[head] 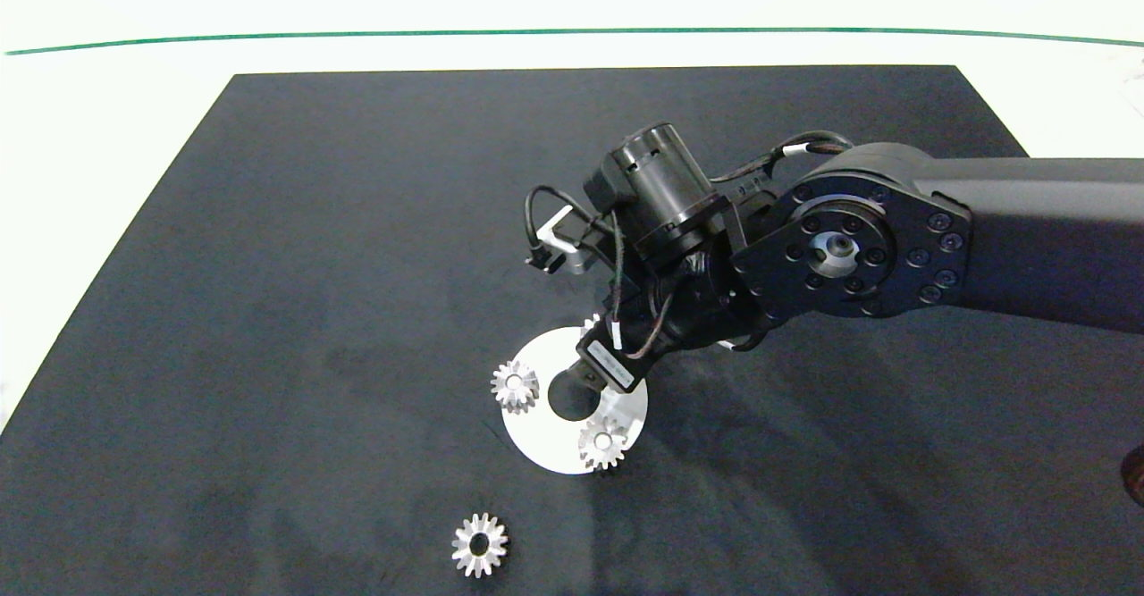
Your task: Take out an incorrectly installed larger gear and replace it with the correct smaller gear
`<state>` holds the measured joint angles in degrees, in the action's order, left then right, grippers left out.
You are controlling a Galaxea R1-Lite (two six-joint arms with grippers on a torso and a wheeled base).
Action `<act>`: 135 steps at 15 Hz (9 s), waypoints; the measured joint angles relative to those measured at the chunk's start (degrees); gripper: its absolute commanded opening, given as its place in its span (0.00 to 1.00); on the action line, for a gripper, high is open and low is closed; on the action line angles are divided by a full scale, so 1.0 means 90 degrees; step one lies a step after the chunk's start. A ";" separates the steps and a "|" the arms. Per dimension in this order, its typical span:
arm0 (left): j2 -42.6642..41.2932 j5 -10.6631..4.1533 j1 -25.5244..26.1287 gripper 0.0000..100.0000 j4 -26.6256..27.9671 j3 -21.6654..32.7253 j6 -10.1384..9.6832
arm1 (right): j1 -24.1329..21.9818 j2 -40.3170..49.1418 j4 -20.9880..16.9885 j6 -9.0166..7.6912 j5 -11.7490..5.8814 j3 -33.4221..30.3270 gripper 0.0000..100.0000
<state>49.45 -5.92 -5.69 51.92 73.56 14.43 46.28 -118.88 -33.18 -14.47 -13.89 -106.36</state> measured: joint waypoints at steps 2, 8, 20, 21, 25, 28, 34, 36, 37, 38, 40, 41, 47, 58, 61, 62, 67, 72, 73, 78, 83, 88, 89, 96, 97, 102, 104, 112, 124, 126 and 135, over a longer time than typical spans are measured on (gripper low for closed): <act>-0.0003 0.0000 0.0000 1.00 0.0000 0.0000 0.0000 | 0.0022 0.0049 -0.0007 -0.0005 0.0000 0.0043 1.00; -0.0007 0.0000 0.0000 1.00 0.0001 0.0000 0.0014 | 0.0092 0.0034 -0.0488 -0.0057 0.0000 -0.0471 1.00; -0.0007 0.0000 0.0000 1.00 -0.0008 -0.0011 0.0049 | -0.0073 -0.0970 -0.2710 0.0172 0.0056 -0.0922 1.00; -0.0007 0.0003 0.0000 1.00 -0.0011 -0.0003 0.0049 | -0.0092 -0.0955 -0.2763 0.0307 0.0056 -0.0918 1.00; -0.0015 0.0003 0.0000 1.00 -0.0018 0.0000 0.0046 | -0.0111 -0.0700 -0.3356 0.0635 0.0031 -0.0886 1.00; -0.0037 0.0000 0.0000 1.00 -0.0018 0.0001 0.0049 | -0.0083 -0.0364 -0.1690 0.0641 0.0037 -0.0894 1.00; -0.0051 0.0000 0.0008 1.00 -0.0008 -0.0008 0.0056 | -0.0070 0.0471 0.0228 0.0577 0.0009 0.0952 1.00; -0.0051 0.0000 0.0008 1.00 -0.0011 -0.0008 0.0056 | -0.0037 0.0650 0.0303 0.0536 0.0027 0.1265 1.00; -0.0053 0.0000 0.0011 1.00 -0.0008 -0.0008 0.0056 | -0.0041 0.0708 0.0303 0.0488 0.0022 0.1334 1.00; -0.0053 0.0000 0.0011 1.00 -0.0011 -0.0008 0.0056 | -0.0043 0.0757 0.0301 0.0469 0.0019 0.1375 1.00; -0.0053 -0.0003 0.0011 1.00 -0.0008 -0.0008 0.0056 | -0.0022 0.0889 0.0306 0.0463 0.0024 0.1501 1.00; -0.0056 0.0000 0.0011 1.00 -0.0005 -0.0008 0.0056 | -0.0012 0.0932 0.0303 0.0451 0.0027 0.1564 1.00; -0.0058 0.0000 0.0011 1.00 -0.0011 -0.0011 0.0073 | 0.0031 0.0993 0.0333 0.0414 0.0018 0.1720 1.00; -0.0058 0.0000 0.0011 1.00 -0.0011 -0.0011 0.0104 | 0.0114 0.0790 0.0333 0.0417 0.0000 0.1815 0.97; -0.0058 0.0003 0.0011 1.00 -0.0011 -0.0011 0.0104 | 0.0100 0.0760 0.0333 0.0417 -0.0003 0.1826 0.91; -0.0058 0.0000 0.0011 1.00 -0.0011 -0.0011 0.0104 | 0.0102 0.0748 0.0335 0.0414 -0.0003 0.1829 0.89; -0.0058 0.0000 0.0012 1.00 -0.0011 -0.0011 0.0104 | 0.0089 0.0695 0.0340 0.0417 -0.0003 0.1841 0.79; -0.0058 0.0000 0.0011 1.00 -0.0011 -0.0008 0.0104 | 0.0089 0.0687 0.0347 0.0417 0.0007 0.1846 0.70; -0.0058 0.0000 0.0011 1.00 -0.0011 -0.0011 0.0107 | 0.0089 0.0687 0.0352 0.0417 0.0007 0.1846 0.67; -0.0058 0.0003 0.0011 1.00 -0.0011 -0.0011 0.0114 | 0.0089 0.0656 0.0463 0.0417 0.0018 0.1883 0.58; -0.0058 0.0000 0.0011 1.00 -0.0018 -0.0008 0.0111 | 0.0102 0.0656 0.0539 0.0405 0.0005 0.1994 0.47; -0.0058 0.0000 0.0011 1.00 -0.0018 -0.0008 0.0114 | 0.0100 0.0656 0.0551 0.0405 0.0000 0.2014 0.37; -0.0058 0.0000 0.0011 1.00 -0.0020 -0.0008 0.0114 | 0.0102 0.0658 0.0554 0.0405 -0.0003 0.2014 0.35; -0.0058 0.0003 0.0011 1.00 -0.0020 -0.0008 0.0116 | 0.0211 0.0825 0.0649 0.0401 -0.0098 0.2106 0.31; -0.0058 0.0003 0.0011 1.00 -0.0020 -0.0008 0.0116 | 0.0230 0.0879 0.0650 0.0396 -0.0095 0.2137 0.31; -0.0058 0.0004 0.0011 1.00 -0.0020 -0.0011 0.0116 | 0.0312 0.1304 0.0638 0.0295 -0.0335 0.2239 0.31; -0.0058 0.0007 0.0011 1.00 -0.0020 -0.0011 0.0114 | 0.0287 0.1528 0.0643 0.0294 -0.0347 0.2346 0.31; -0.0058 0.0007 0.0011 1.00 -0.0020 -0.0011 0.0116 | 0.0160 0.2248 0.0815 0.0318 -0.0325 0.2964 0.31; -0.0056 0.0034 0.0023 1.00 -0.0045 -0.0011 0.0123 | -0.0051 0.3412 0.0971 0.0318 -0.0343 0.4364 1.00; -0.0039 0.0037 0.0030 1.00 -0.0088 -0.0011 0.0126 | -0.0226 0.3844 0.1124 0.0328 -0.0337 0.4897 1.00; 0.0111 0.0104 0.0973 1.00 -0.0222 -0.0054 -0.0440 | -0.0884 0.6030 0.1552 0.0283 -0.0391 0.5987 1.00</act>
<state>50.44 -4.99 3.06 49.92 73.07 10.47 38.32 -64.61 -19.21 -11.92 -17.41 -52.48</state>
